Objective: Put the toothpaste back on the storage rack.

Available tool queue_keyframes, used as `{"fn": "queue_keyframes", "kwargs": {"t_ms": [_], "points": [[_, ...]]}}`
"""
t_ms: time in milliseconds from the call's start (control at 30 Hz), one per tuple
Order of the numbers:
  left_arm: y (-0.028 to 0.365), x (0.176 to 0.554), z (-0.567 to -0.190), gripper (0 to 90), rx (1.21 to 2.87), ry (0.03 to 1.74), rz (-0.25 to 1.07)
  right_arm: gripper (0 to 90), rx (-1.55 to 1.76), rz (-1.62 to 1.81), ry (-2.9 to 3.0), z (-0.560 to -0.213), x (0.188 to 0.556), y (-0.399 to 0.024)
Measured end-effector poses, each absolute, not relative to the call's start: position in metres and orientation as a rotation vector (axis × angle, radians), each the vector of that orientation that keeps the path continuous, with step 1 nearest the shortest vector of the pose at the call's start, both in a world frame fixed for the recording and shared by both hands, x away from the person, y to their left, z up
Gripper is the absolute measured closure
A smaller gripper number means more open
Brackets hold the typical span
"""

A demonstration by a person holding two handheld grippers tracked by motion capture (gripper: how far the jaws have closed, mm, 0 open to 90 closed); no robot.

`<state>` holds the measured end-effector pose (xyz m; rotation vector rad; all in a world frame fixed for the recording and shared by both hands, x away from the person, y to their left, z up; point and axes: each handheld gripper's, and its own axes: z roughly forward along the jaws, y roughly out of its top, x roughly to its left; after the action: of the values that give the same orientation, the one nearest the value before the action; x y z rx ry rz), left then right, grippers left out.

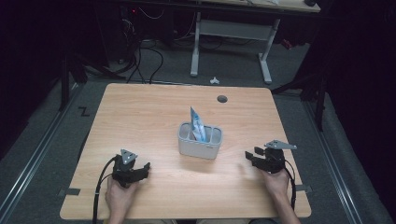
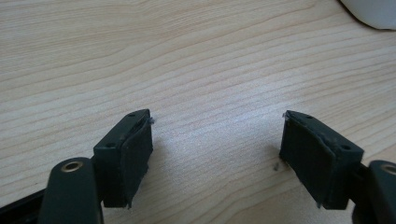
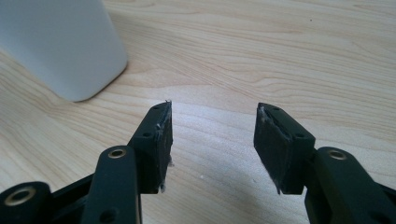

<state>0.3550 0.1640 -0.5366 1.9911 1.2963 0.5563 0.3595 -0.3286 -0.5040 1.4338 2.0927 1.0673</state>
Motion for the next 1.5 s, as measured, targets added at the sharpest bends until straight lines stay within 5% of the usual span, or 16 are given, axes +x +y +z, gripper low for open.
{"fn": "queue_keyframes", "kwargs": {"t_ms": [1500], "points": [[0.164, 0.355, -0.537, 25.6, 1.991, 1.297, 0.554, 41.4, 1.392, 0.897, 2.112, -0.531, 0.374, -0.311]]}}
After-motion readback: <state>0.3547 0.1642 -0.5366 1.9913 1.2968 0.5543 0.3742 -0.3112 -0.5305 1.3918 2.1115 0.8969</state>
